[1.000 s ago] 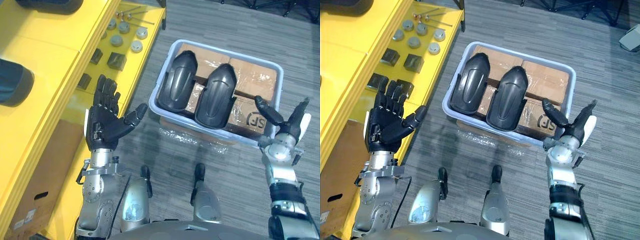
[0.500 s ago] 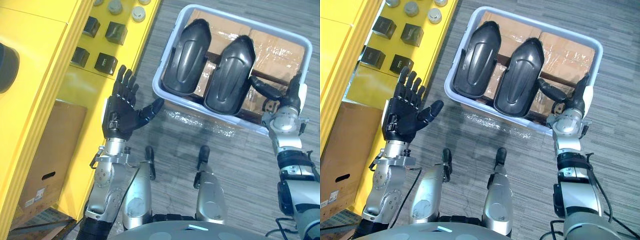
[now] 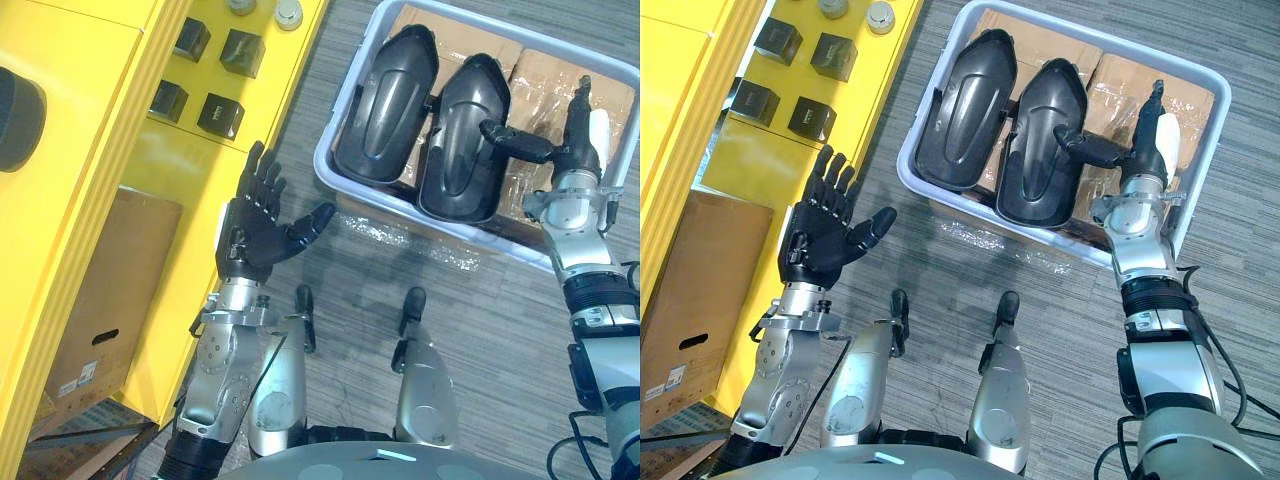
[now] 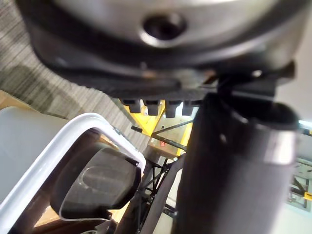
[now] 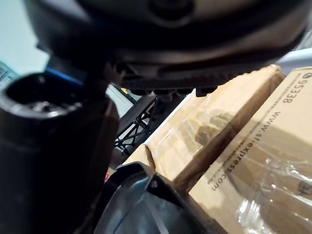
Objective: Walk over and take three plastic housings, then place them on the shelf
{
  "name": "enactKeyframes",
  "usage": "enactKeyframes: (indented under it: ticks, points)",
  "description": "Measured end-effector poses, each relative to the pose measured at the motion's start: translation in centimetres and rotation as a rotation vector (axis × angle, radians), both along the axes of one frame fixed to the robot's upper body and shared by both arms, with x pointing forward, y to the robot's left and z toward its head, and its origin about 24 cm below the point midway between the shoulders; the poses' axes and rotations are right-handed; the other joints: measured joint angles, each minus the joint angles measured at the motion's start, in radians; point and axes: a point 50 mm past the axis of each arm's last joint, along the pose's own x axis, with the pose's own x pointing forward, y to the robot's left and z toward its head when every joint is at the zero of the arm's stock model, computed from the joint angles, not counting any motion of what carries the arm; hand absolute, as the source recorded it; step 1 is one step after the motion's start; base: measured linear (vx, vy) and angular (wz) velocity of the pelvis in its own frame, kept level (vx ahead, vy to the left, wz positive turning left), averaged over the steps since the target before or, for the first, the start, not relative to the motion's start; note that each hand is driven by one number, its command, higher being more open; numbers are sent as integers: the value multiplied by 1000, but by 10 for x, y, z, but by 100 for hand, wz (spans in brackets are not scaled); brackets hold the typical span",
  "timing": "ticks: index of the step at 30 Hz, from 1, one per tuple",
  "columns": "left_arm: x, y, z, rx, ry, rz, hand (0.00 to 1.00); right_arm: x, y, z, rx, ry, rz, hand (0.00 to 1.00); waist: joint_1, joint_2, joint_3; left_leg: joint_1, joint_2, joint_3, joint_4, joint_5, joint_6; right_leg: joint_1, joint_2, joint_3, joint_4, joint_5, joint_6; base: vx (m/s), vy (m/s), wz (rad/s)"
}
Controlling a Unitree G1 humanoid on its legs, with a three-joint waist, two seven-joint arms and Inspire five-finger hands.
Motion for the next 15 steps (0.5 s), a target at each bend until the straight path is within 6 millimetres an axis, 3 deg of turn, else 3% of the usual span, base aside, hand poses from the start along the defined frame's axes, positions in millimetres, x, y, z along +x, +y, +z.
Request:
enactKeyframes:
  ticks: [10, 11, 15]
  points:
    - [0, -2, -1, -9, 13, 10, 100, 2, 1, -14, -35, 144, -20, 100, 17, 18, 9, 4, 0, 1, -14, 15, -3, -6, -1, -2, 7, -1, -2, -3, 1, 0]
    - [0, -2, -2, -12, 18, 15, 100, 2, 2, -16, -45, 166, -23, 0, 17, 19, 9, 4, 0, 1, -19, 17, -3, -7, -1, -2, 6, 0, -2, 0, 0, 0]
    - [4, -10, -4, -10, 32, -10, 100, 8, 3, -12, -84, 200, -52, 0, 19, 19, 9, 7, -3, 0, -39, 33, -4, -10, -2, -4, 6, 2, -5, 1, 2, 2]
